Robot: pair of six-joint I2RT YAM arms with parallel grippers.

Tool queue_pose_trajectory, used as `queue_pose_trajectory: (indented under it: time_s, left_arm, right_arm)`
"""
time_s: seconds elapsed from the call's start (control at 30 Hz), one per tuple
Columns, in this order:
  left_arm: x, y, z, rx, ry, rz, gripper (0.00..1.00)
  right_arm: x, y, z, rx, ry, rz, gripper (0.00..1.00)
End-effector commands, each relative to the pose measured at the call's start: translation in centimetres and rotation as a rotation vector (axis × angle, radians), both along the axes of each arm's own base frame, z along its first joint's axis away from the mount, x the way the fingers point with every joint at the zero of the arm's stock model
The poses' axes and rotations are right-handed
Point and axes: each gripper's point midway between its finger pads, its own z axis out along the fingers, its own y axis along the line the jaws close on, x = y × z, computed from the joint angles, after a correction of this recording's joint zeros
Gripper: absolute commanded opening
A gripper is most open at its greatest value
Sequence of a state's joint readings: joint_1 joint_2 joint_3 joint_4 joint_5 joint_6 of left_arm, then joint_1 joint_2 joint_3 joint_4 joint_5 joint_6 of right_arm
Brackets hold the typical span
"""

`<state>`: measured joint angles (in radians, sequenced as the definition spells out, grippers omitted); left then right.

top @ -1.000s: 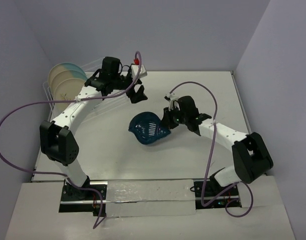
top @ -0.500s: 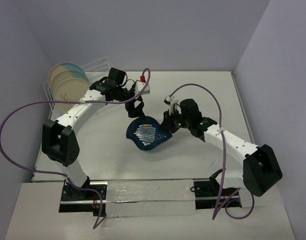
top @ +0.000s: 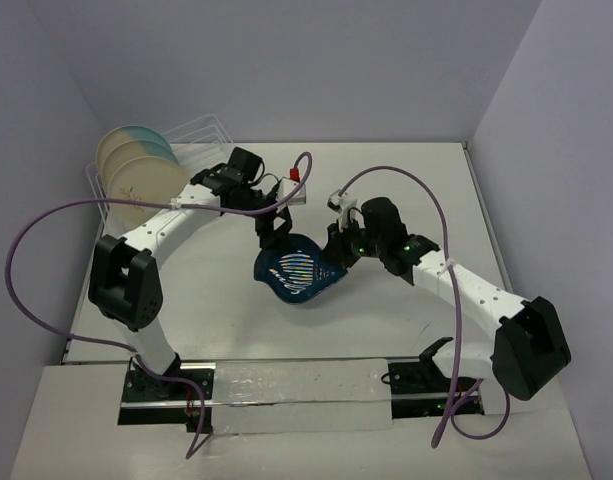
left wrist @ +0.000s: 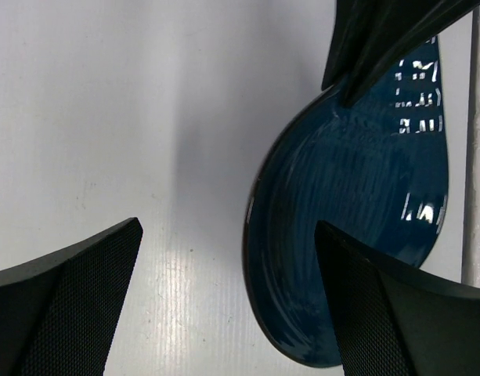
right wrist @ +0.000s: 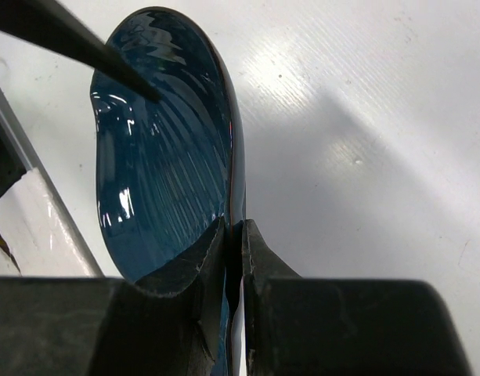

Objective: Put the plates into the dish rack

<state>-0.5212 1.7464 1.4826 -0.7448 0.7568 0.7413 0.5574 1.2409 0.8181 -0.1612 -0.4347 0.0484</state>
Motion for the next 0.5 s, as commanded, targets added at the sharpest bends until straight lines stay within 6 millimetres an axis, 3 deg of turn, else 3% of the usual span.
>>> queue_pose_trajectory:
  time_s: [0.0,0.07,0.1,0.17,0.2,0.27,0.3,0.37,0.43,0.47]
  left_arm:
    - [-0.4,-0.7,-0.5,-0.014,0.020,-0.048,0.96]
    - [-0.9,-0.8,-0.3,-0.024,0.033,-0.072,0.80]
    - [-1.0,-0.9,-0.1,-0.031,0.028,-0.082,0.79]
    - [-1.8,-0.7,0.0,-0.028,0.039,-0.112,0.56]
    - [-2.0,-0.7,0.0,-0.031,0.043,-0.119,0.54]
    - [-2.8,-0.3,-0.2,-0.023,0.043,-0.156,0.34]
    - [-3.0,-0.2,-0.2,-0.022,0.041,-0.161,0.31]
    - [-3.6,0.2,-0.3,-0.019,0.018,-0.204,0.10]
    - [-3.6,0.3,-0.1,-0.022,0.011,-0.199,0.00]
    - [-3.6,0.3,0.1,-0.020,0.007,-0.194,0.00]
  right_arm:
    - [0.1,1.8,7.4,0.141,-0.186,0.075,0.00]
    - [0.1,1.7,7.4,0.138,-0.191,0.074,0.00]
    - [0.1,1.7,7.5,0.138,-0.193,0.074,0.00]
    - [0.2,1.7,7.3,0.132,-0.194,0.068,0.00]
    - [0.2,1.7,7.4,0.131,-0.194,0.067,0.00]
    - [0.5,1.7,7.4,0.126,-0.198,0.063,0.00]
    - [0.5,1.7,7.4,0.126,-0.199,0.064,0.00]
    - [0.7,1.7,7.4,0.122,-0.200,0.059,0.00]
    - [1.0,1.7,7.5,0.118,-0.204,0.049,0.00]
    - [1.1,1.6,7.3,0.113,-0.202,0.039,0.00]
